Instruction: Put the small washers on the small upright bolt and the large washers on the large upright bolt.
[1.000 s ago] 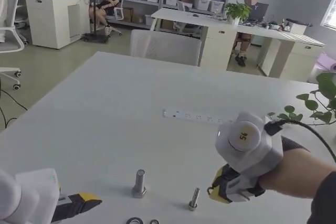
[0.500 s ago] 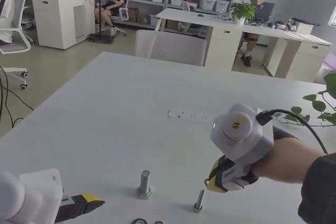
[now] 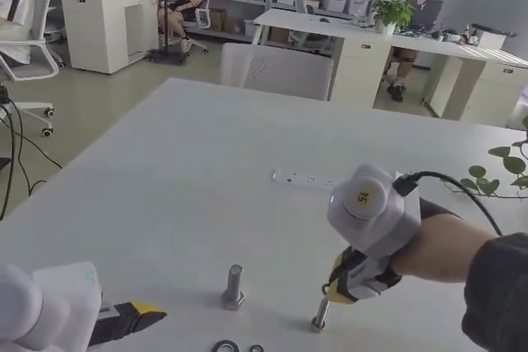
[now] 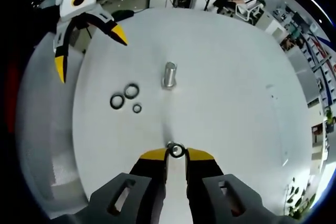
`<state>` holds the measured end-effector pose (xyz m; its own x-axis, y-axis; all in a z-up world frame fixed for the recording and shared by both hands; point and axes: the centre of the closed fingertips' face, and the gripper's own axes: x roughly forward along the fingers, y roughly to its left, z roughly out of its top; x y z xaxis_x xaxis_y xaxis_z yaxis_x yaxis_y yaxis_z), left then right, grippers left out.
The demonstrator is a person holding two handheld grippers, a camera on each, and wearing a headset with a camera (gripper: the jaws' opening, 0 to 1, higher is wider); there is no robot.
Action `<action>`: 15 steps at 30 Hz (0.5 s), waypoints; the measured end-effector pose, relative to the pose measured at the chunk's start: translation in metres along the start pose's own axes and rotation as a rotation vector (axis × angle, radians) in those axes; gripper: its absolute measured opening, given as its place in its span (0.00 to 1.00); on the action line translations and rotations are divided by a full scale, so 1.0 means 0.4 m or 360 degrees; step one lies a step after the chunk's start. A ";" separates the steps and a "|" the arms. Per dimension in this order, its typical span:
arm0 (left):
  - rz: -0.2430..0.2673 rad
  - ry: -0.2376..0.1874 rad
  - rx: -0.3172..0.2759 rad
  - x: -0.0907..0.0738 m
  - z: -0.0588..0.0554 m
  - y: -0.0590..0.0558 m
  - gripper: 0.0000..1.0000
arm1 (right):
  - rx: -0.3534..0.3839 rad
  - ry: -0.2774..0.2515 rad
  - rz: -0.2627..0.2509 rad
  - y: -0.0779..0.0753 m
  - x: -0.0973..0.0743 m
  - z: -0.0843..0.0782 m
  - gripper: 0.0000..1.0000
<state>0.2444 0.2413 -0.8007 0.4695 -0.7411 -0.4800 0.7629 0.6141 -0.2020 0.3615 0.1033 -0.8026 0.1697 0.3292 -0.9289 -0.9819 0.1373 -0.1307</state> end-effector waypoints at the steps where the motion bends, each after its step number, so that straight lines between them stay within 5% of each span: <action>1: 0.0000 0.0000 -0.0003 0.000 -0.001 0.001 0.87 | -0.0003 0.0006 0.0002 0.000 0.003 -0.002 0.14; 15: 0.0006 0.0005 -0.0011 -0.001 -0.007 0.006 0.87 | 0.0002 0.0029 0.0037 0.004 0.022 -0.009 0.14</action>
<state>0.2449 0.2438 -0.8034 0.4712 -0.7379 -0.4832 0.7581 0.6188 -0.2058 0.3611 0.1029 -0.8124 0.1451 0.3156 -0.9377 -0.9855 0.1308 -0.1085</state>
